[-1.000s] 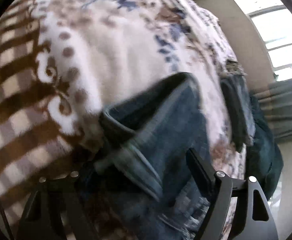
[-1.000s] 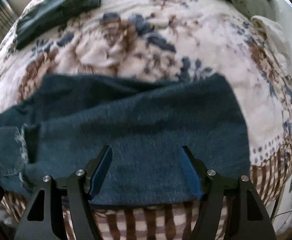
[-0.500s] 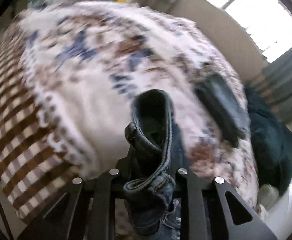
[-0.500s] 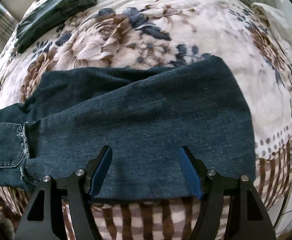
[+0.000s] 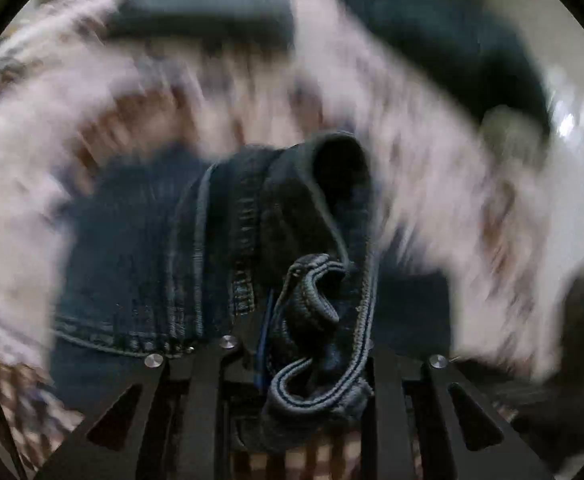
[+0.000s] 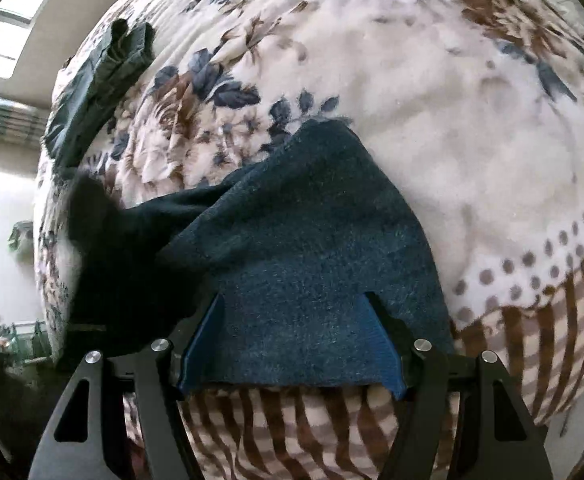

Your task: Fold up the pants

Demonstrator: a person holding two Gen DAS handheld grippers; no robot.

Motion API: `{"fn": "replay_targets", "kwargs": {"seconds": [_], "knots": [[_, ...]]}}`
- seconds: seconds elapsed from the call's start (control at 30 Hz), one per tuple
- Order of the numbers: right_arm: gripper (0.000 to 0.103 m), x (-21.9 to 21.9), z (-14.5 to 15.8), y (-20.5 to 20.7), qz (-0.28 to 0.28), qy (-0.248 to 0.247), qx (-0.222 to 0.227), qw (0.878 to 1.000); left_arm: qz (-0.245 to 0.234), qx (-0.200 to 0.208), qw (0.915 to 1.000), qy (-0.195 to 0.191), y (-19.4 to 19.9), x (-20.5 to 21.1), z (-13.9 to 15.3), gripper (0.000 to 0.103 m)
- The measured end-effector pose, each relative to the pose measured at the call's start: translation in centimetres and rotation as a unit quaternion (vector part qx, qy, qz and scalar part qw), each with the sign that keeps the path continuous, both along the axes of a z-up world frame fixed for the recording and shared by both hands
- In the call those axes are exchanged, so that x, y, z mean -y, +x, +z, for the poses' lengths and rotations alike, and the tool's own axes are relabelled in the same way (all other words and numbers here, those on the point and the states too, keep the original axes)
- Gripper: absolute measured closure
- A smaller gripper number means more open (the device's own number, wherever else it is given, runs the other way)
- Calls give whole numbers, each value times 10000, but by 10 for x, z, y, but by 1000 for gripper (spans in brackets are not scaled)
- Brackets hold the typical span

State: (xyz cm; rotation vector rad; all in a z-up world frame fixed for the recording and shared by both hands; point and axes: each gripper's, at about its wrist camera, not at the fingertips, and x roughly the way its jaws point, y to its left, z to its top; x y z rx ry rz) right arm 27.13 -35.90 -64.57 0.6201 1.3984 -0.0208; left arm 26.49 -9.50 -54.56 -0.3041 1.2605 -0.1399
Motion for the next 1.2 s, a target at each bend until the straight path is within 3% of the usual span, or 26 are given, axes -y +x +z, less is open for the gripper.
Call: {"fn": "replay_targets", "kwargs": {"seconds": [0.07,0.23,0.3,0.33,0.37,0.43,0.57,0.7,0.8,0.83,0.87,0.9,1.03,1.2], "knots": [[31,3,1,3,119,76,-19,9999,-222,-125,9995,205,-1,8,-18,83],[31,8,3,18,258,706,36,9972,-481,-202,9982,286,3,2,8,72],[31,7,4,24,293,1069,57,9938,-341,-248,9989,221,6,-14,18,52],[31,5,3,28,300,1276,72,9913,-310,-244,9991,157,-5,-15,24,25],[28,4,0,31,279,1556,106,9874,-274,-208,9994,-70,-7,-19,27,18],[24,0,-8,37,154,2099,103,9775,-198,-199,9994,-201,-13,-24,36,17],[21,-17,-27,51,148,2763,2,9610,-28,-51,10000,52,-24,-37,51,10],[17,-46,-53,62,491,3025,-280,9515,381,-266,9974,558,-31,-71,43,10],[18,-72,-67,67,675,2913,-319,9537,778,-685,9893,1023,-32,-100,26,10],[23,-79,-66,68,738,2695,-265,9598,870,-779,9866,1138,-32,-108,21,10],[58,-91,-58,70,921,2368,-185,9670,914,-806,9852,1204,-32,-117,19,10],[78,-99,-52,71,1107,2138,-193,9704,972,-848,9853,1121,-31,-126,18,10],[85,-81,-13,64,699,1991,47,9775,1162,-704,9856,1011,-26,-145,33,10],[85,8,48,46,293,1441,426,9882,1095,-416,9902,762,-4,-142,55,10]]}}
